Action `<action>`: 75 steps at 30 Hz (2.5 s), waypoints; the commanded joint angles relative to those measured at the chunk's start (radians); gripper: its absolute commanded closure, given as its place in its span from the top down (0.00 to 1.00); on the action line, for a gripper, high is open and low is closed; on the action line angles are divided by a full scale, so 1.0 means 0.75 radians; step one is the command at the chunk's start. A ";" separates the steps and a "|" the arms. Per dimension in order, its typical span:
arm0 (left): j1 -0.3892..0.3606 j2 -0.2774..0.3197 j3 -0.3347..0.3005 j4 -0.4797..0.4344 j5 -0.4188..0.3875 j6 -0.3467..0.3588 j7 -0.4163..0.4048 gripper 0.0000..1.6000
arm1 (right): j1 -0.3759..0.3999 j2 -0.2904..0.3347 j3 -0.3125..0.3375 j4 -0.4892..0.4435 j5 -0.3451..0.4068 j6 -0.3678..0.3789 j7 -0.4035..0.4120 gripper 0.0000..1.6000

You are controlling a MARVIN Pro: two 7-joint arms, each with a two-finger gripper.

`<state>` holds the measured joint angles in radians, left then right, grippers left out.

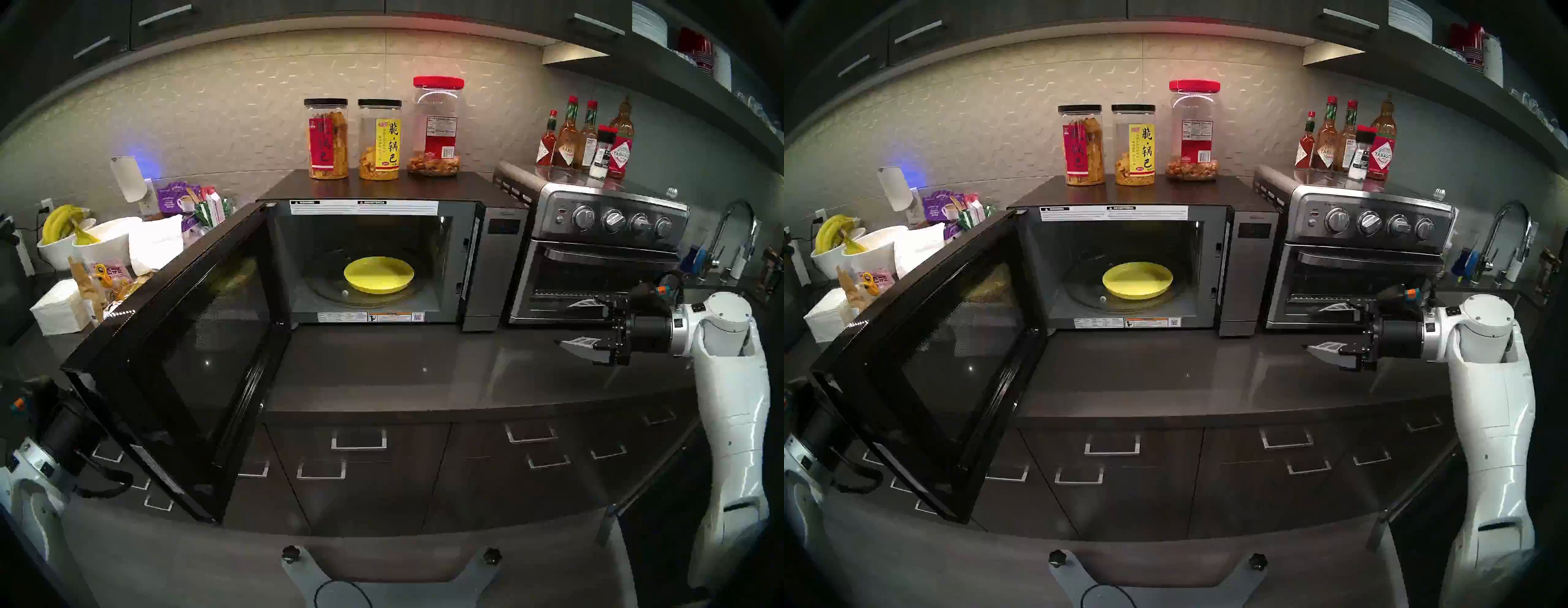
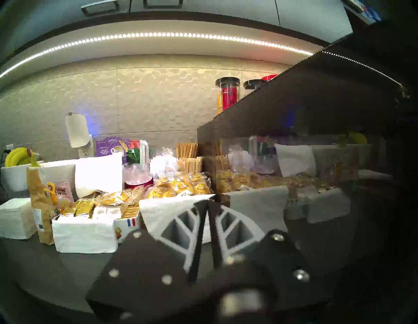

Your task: Open the microwave, put the plate inside, and close the door

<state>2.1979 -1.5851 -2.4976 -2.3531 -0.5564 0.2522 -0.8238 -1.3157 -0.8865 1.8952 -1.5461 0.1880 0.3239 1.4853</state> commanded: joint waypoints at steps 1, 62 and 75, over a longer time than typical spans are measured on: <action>-0.006 0.050 -0.021 0.019 -0.067 0.013 -0.071 0.26 | 0.019 0.012 0.002 -0.007 0.018 0.001 -0.002 1.00; -0.075 0.303 0.028 0.137 -0.119 0.165 -0.462 0.00 | 0.018 0.017 -0.002 -0.006 0.025 0.000 -0.002 1.00; -0.083 0.281 0.089 0.116 -0.099 0.168 -0.466 0.00 | 0.018 0.018 -0.003 -0.006 0.026 0.000 -0.002 1.00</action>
<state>2.1359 -1.3622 -2.4502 -2.2424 -0.6392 0.3803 -1.1848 -1.3157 -0.8804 1.8912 -1.5451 0.1950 0.3229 1.4853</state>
